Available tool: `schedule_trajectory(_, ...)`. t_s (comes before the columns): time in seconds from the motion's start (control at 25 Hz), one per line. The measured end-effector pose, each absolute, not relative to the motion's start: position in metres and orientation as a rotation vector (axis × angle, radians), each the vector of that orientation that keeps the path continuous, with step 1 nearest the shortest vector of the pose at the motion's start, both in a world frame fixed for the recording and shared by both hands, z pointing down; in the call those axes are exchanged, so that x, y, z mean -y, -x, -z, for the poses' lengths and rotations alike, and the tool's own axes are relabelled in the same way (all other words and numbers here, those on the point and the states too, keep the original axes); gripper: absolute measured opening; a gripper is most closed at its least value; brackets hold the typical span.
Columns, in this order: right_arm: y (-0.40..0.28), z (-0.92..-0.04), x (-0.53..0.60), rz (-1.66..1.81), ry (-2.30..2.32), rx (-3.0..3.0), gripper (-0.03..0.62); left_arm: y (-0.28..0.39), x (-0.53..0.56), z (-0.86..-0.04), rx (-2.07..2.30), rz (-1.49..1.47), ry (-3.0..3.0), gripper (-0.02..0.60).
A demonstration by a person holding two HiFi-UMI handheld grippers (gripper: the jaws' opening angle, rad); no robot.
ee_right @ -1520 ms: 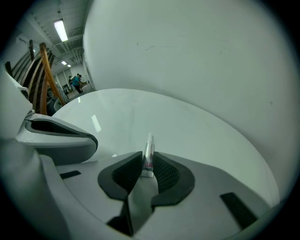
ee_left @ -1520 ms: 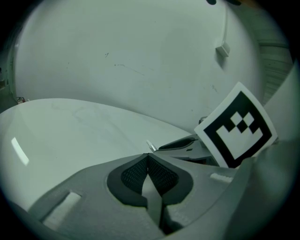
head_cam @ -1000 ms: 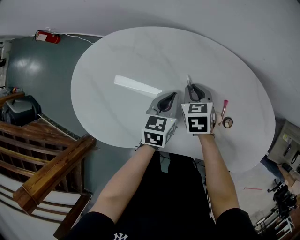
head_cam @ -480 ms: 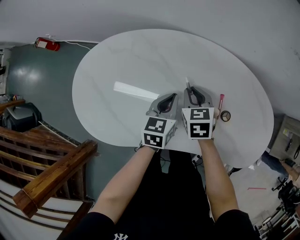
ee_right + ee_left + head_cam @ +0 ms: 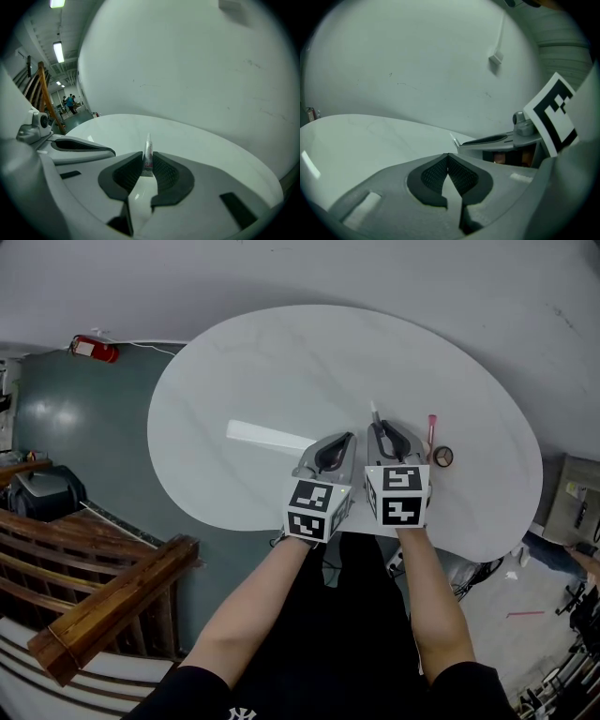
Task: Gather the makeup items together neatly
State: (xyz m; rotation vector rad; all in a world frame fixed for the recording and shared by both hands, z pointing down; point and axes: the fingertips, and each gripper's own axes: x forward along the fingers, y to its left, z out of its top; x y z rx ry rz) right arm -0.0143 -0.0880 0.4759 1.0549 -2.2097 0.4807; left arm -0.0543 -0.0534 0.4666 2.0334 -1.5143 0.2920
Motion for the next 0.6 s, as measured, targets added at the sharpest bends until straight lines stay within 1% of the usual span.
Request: schedule_trajectory(0.6,-0.025,-0.432,0.048,-0.462,-1.210,2.243,0.077,0.015,0.022,-0.430,1.451,-0.280,-2.166,0.009)
